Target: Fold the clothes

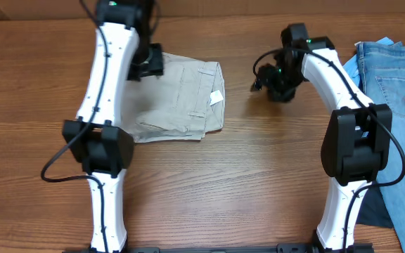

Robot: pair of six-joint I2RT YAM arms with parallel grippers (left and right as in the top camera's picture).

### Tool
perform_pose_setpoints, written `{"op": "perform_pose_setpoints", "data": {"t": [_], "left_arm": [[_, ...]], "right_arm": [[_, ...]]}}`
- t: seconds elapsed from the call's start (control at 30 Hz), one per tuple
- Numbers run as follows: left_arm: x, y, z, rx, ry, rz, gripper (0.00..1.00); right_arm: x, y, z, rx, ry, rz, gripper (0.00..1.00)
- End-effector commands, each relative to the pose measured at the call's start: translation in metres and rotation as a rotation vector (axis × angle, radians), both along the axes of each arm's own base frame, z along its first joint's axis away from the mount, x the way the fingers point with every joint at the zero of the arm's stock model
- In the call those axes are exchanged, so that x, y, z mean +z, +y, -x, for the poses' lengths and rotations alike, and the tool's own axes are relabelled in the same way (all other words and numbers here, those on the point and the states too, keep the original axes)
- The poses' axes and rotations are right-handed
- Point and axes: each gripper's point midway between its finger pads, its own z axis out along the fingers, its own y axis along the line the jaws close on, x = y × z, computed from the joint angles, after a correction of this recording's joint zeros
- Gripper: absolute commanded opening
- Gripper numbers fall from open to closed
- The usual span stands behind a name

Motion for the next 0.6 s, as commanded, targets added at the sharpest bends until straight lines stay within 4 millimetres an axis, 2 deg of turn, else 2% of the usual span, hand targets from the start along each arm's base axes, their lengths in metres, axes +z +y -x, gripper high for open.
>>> {"op": "perform_pose_setpoints", "data": {"t": [0.0,0.03,0.07,0.13,0.17,0.2,0.27,0.37,0.47,0.57], "left_arm": [[-0.011,0.015,0.012,0.012,0.064,0.003,0.5],[-0.017,0.02,0.011,0.022,0.071,-0.005,0.48],[-0.021,0.024,0.01,0.032,0.073,-0.003,0.4],[-0.031,0.029,0.01,0.053,0.093,0.026,0.34],[-0.035,0.029,0.011,0.06,0.105,0.041,0.35],[-0.039,0.03,0.013,0.066,0.117,0.058,0.36],[-0.049,0.03,0.014,0.056,0.132,0.072,0.4],[-0.065,0.031,0.014,0.058,0.144,0.071,0.4],[-0.075,0.03,0.015,0.059,0.152,0.078,0.41],[-0.083,0.03,0.013,0.058,0.146,0.077,0.48]], "right_arm": [[0.046,0.047,-0.008,0.091,-0.098,-0.26,0.42],[0.049,0.053,-0.01,0.103,-0.112,-0.288,0.36],[0.053,0.06,-0.011,0.114,-0.125,-0.319,0.3],[0.06,0.073,-0.012,0.134,-0.143,-0.366,0.29],[0.061,0.079,-0.012,0.136,-0.143,-0.372,0.34],[0.061,0.084,-0.011,0.148,-0.146,-0.373,0.44],[0.06,0.097,-0.006,0.176,-0.149,-0.37,0.54],[0.054,0.116,-0.002,0.217,-0.168,-0.349,0.57],[0.045,0.123,0.0,0.188,-0.155,-0.286,0.57],[0.043,0.134,0.003,0.196,-0.159,-0.274,0.57]]}}
